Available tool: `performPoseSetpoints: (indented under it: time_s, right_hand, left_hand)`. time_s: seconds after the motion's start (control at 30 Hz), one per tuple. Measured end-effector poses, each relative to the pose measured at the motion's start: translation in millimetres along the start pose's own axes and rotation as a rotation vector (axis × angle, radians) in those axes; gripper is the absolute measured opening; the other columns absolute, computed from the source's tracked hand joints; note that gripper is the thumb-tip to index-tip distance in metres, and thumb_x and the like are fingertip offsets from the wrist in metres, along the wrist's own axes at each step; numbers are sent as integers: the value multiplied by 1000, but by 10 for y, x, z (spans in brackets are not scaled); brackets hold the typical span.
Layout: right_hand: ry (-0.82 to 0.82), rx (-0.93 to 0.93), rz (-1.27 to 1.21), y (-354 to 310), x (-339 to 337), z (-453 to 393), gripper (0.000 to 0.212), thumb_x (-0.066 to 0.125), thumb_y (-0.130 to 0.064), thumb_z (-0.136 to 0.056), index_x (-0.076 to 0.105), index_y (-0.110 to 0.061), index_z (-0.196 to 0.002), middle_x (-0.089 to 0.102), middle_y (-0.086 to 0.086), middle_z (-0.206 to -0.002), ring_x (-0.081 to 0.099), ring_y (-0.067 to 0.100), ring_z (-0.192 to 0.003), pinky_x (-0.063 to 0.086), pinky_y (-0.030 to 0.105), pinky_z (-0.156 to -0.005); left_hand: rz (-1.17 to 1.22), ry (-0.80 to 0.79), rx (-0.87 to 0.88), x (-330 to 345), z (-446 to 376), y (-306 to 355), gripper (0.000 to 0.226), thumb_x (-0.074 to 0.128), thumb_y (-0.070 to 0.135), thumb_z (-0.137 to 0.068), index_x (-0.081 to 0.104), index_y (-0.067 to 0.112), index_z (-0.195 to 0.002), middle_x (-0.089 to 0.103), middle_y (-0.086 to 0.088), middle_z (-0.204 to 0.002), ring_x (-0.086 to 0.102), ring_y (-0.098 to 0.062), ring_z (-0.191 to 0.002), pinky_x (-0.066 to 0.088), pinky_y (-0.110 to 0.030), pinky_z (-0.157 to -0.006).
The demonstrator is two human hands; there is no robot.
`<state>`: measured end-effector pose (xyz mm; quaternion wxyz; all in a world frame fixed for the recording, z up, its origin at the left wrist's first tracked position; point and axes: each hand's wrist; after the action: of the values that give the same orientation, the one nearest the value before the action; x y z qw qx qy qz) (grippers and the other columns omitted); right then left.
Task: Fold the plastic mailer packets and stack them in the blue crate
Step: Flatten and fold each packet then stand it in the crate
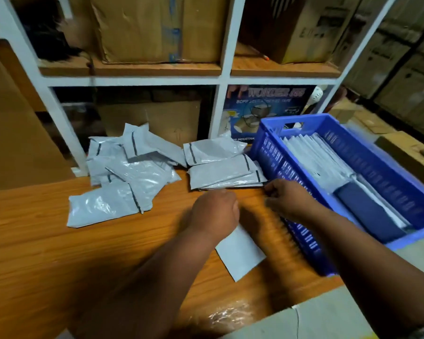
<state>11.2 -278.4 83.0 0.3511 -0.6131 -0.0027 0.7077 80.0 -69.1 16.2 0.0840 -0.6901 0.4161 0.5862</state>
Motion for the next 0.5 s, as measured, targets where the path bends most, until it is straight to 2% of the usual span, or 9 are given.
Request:
performPoseSetpoints:
  time_s: [0.07,0.13,0.17,0.2,0.3,0.37,0.43,0.5]
  right_hand:
    - [-101,47,191,-22,89,42,51,76,-43,-94,62,-19,-136,71,8,-124,68,23,-101,55,34,-81]
    - [-287,57,302,-76,373,128,62,70,-54,-98,55,-15,-145,63,13,-134,64,29,-113,55,38,-89]
    - [-345,46,362,-114,525,190,65,68,-56,-99,53,-13,-146,59,15,-138,62,32,-120,53,38,-94]
    - [-335,25,397,-104,686,202,68,70,-59,-97,52,-13,-143,56,16,-139,59,35,-124,50,38,-97]
    - [-239,26,280,-72,1117,178,72,83,-51,-82,50,-13,-133,54,15,-134,59,37,-120,51,40,-96]
    - [-263,38,161,-105,1245,101,75,86,-48,-74,50,-14,-130,60,11,-129,63,34,-118,52,38,-91]
    - [-323,32,48,-152,1233,26,70,86,-44,-75,54,-13,-130,66,8,-127,67,30,-116,52,32,-85]
    - [-367,-21,45,-156,1132,-42,50,77,-38,-88,63,-12,-129,70,10,-130,68,31,-116,52,30,-85]
  left_hand:
    - [-6,-78,-77,56,-85,41,21,55,31,-102,69,18,-94,69,-6,-97,65,-32,-88,50,-38,-70]
    - [-26,-209,-204,154,-48,-10,22,55,34,-103,70,18,-107,70,-8,-112,67,-32,-102,51,-37,-79]
    - [-59,-273,-252,208,12,-36,25,55,35,-103,70,18,-115,70,-9,-119,67,-32,-110,52,-36,-85]
    - [-102,-318,-281,271,88,-62,28,55,35,-104,70,18,-120,69,-9,-124,66,-31,-115,53,-35,-90]
    - [-162,-383,-338,418,349,-50,28,59,35,-101,67,18,-122,63,-8,-130,63,-29,-118,51,-34,-96]
    - [-169,-376,-360,458,482,1,27,62,34,-100,67,17,-120,58,-9,-131,60,-28,-119,48,-33,-99]
    - [-155,-364,-395,472,540,29,29,61,36,-100,67,17,-122,57,-8,-132,59,-27,-121,46,-33,-101]
    - [-117,-352,-452,446,542,53,30,60,41,-100,68,19,-119,58,-6,-128,61,-26,-119,49,-35,-99]
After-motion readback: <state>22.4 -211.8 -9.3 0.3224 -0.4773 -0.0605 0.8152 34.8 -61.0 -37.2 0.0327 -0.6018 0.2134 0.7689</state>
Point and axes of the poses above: each hand's wrist, its own z-axis away from the middle knuckle, its own x-axis out of the palm, y = z × x
